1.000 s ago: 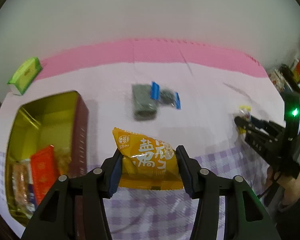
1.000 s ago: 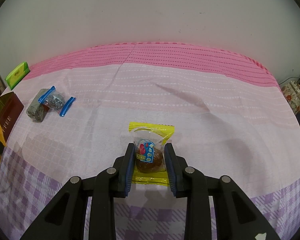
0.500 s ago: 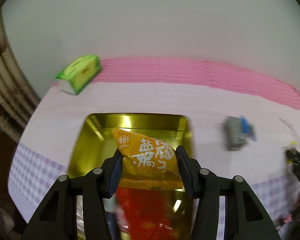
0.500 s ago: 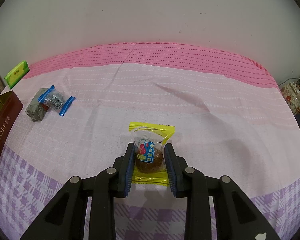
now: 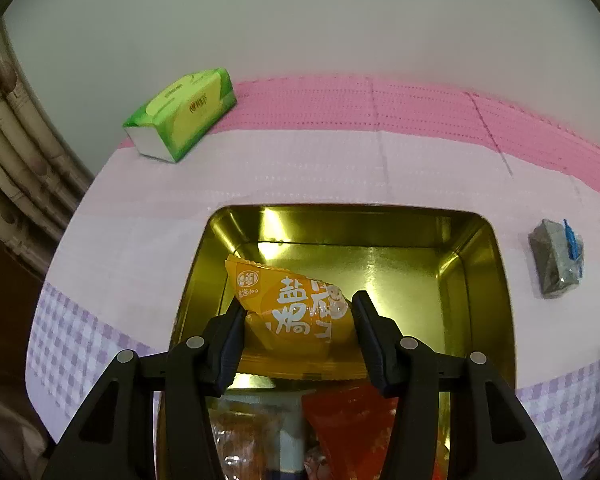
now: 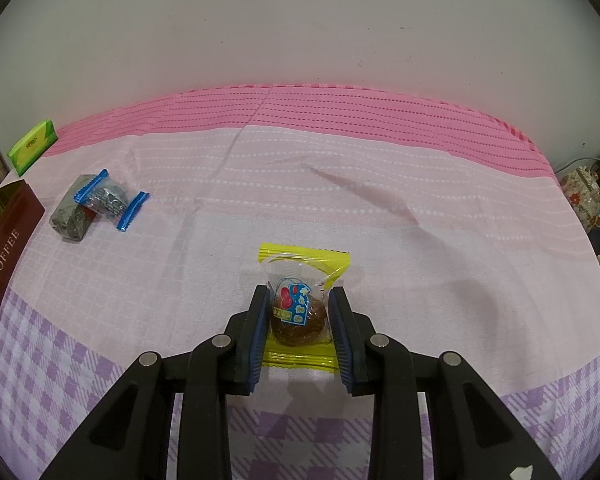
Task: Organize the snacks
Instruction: 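Carry the yellow bag into the tin and open the left gripper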
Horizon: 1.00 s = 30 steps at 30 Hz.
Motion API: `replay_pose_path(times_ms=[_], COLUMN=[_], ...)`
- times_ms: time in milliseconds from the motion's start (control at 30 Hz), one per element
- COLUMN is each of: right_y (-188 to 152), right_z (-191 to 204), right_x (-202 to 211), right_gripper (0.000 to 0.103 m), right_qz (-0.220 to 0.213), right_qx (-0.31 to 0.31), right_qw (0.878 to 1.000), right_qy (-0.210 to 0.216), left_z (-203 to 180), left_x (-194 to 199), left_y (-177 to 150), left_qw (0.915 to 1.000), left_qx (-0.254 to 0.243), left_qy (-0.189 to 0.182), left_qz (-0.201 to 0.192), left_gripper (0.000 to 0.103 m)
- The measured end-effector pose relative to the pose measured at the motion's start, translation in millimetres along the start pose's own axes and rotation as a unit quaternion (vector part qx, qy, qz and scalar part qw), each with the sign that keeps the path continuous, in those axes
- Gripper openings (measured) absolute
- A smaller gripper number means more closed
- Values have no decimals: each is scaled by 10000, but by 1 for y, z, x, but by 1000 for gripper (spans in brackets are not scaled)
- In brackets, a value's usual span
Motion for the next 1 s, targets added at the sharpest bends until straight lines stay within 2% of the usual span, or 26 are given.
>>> replay_pose_path(times_ms=[367, 600, 767, 1000], right_y=[0, -1, -1, -1], right_z=[-1, -1, -1, -2], right_x=[1, 1, 1, 1], right_gripper=[28, 28, 29, 29], right_qz=[-3, -4, -3, -4], right_qx=[4, 6, 9, 14], right_qw=[10000, 10000, 10000, 10000], right_qy=[-27, -31, -50, -57], left_z=[4, 3, 5, 7], left_x=[-15, -13, -11, 2], left_y=[-8, -8, -8, -5], left_qw=[9996, 9997, 9996, 9999], left_qx=[63, -3, -73, -74], left_qy=[15, 23, 96, 99], left_qz=[268, 260, 236, 105], left_gripper=[53, 54, 61, 63])
Point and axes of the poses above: each gripper's, at about its wrist camera, not at the fingertips, and x roughly against the way its jaws point, z to its left, y to its top, the point moved 10 cm from there along -x, roughly the way its jaws point, and after that the axes turned 1 degree about y, right-handed, at the moved point
